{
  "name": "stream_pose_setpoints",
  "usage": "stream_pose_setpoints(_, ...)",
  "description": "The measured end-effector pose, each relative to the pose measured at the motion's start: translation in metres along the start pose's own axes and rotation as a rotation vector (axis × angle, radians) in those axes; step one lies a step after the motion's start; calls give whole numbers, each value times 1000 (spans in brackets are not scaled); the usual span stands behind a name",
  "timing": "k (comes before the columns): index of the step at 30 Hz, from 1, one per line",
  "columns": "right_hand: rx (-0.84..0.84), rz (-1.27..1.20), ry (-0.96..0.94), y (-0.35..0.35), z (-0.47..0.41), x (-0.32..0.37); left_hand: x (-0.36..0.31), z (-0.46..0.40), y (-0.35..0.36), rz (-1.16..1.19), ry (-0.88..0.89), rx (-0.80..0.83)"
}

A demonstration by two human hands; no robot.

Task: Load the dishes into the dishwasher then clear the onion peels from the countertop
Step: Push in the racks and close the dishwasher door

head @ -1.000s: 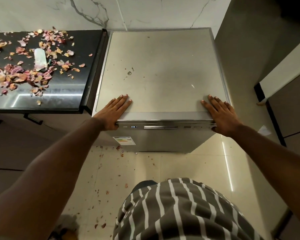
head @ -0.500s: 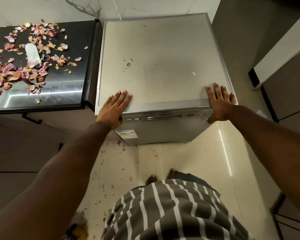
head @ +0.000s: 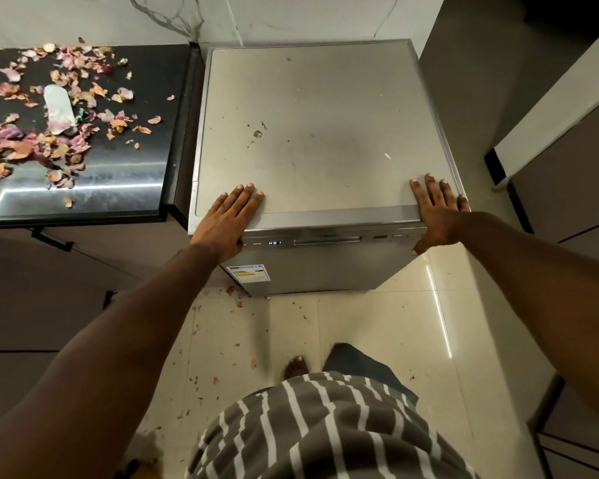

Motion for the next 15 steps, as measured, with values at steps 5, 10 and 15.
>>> stream_pose_setpoints(5, 39, 41, 57, -4, 1, 10, 4, -1, 0, -8, 24, -8)
stream_pose_setpoints(10, 62, -27, 77, 0, -6, 61, 5, -1, 1, -7, 27, -21)
stream_pose_setpoints(15, 80, -64, 74, -4, -7, 63, 5, -2, 2, -10, 28, -23)
Point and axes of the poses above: each hand's wrist, its own z-axis away from the middle knuckle, its own y-axis out of the palm, x = y × z, the point moved 1 cm from there along -z, towards the middle knuckle, and after that the axes turned 2 degrees about -x, right-handed, at the moved point
